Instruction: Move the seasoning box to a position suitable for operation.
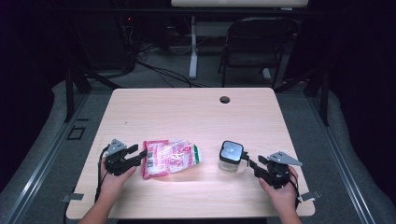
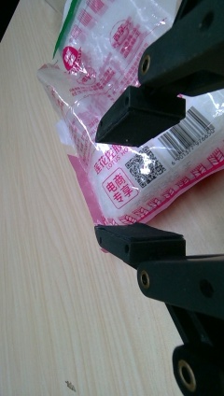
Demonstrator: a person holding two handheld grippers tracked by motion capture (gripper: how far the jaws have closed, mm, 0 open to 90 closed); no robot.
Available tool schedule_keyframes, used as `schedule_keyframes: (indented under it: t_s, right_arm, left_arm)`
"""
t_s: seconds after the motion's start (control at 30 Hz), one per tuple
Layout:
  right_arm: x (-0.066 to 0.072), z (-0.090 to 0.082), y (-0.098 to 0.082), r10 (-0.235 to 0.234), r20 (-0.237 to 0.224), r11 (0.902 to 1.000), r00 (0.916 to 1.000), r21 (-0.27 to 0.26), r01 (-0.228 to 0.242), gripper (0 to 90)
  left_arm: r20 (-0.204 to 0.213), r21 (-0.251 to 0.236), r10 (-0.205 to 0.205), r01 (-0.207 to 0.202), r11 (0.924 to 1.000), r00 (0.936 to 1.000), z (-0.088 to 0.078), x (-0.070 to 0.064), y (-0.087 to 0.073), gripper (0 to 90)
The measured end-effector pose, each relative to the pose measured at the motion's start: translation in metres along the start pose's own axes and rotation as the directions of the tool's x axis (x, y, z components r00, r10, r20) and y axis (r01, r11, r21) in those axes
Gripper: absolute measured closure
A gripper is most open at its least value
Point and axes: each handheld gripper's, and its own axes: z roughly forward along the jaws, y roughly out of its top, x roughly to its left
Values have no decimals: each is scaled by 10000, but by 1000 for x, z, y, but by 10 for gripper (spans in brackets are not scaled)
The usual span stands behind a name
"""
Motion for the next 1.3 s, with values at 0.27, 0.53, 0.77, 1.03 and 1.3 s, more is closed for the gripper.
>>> schedule_keyframes:
  t_s: [0.27, 0.53, 0.77, 1.03, 1.3]
  right_arm:
    - [12, 2, 0, -452, 12, 9986, 9990, 286, 452, 621]
    - [23, 24, -3, -972, 237, 9922, 9950, 802, 950, 617]
    - [29, 35, -1, -960, 1162, 9939, 9886, 649, 889, 647]
    - [28, 43, 0, -581, 1431, 9954, 9880, 832, 464, 677]
    - [28, 45, 3, -399, 1390, 9969, 9895, 726, 300, 735]
  left_arm:
    - [-43, -180, 19, -19, 9998, 10000, -4, -1, 0, 492]
    - [-17, -79, -5, 5, 10000, 10000, -9, 0, -3, 501]
    - [-93, -204, -164, 162, 9997, 9998, -16, 3, -7, 509]
    - [-140, -191, -239, 236, 9995, 9996, -21, 4, -10, 509]
    - [-150, -169, -292, 290, 9994, 9995, -21, 6, -10, 508]
